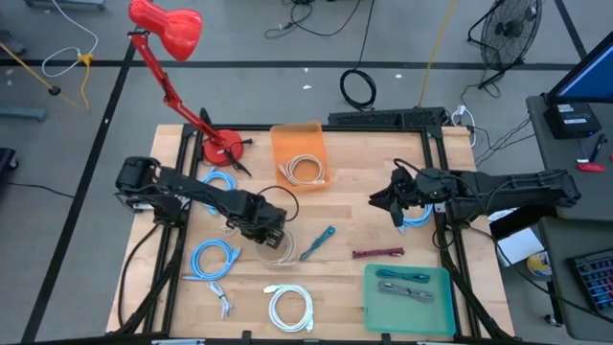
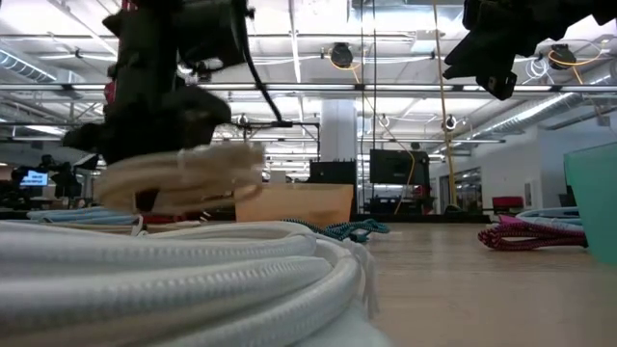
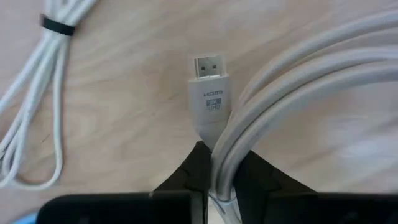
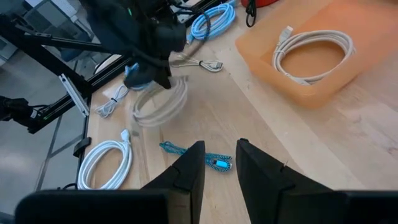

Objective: Pick & Place USB Port
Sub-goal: Put the light brown wire cable into the orange bin

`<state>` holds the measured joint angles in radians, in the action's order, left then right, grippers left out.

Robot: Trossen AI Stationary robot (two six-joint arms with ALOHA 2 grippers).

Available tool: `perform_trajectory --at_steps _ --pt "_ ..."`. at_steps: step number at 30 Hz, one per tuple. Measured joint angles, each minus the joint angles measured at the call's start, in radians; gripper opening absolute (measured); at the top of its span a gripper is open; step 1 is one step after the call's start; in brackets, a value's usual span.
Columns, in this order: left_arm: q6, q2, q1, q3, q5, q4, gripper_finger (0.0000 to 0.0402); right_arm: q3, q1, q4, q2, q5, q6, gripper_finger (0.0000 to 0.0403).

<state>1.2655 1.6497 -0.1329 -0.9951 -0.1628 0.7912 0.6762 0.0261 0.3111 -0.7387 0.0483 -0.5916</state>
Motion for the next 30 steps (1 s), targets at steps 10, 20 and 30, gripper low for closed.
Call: perform_trajectory --at_steps 10,20,30 --pt "0.166 -0.213 0.125 -0.002 0.259 -0.077 0.0043 0.0 0.0 -0.024 0.0 0.003 0.006 0.0084" --pt "-0.008 -0.201 0.423 -0.004 0.189 -0.385 0.0043 0.0 0.0 -0.05 0.0 0.003 0.008 0.0084" --pt "-0.122 -0.05 0.57 -0.154 0.122 -0.321 0.0043 0.0 -0.001 -0.05 0.0 0.004 0.006 0.0084"
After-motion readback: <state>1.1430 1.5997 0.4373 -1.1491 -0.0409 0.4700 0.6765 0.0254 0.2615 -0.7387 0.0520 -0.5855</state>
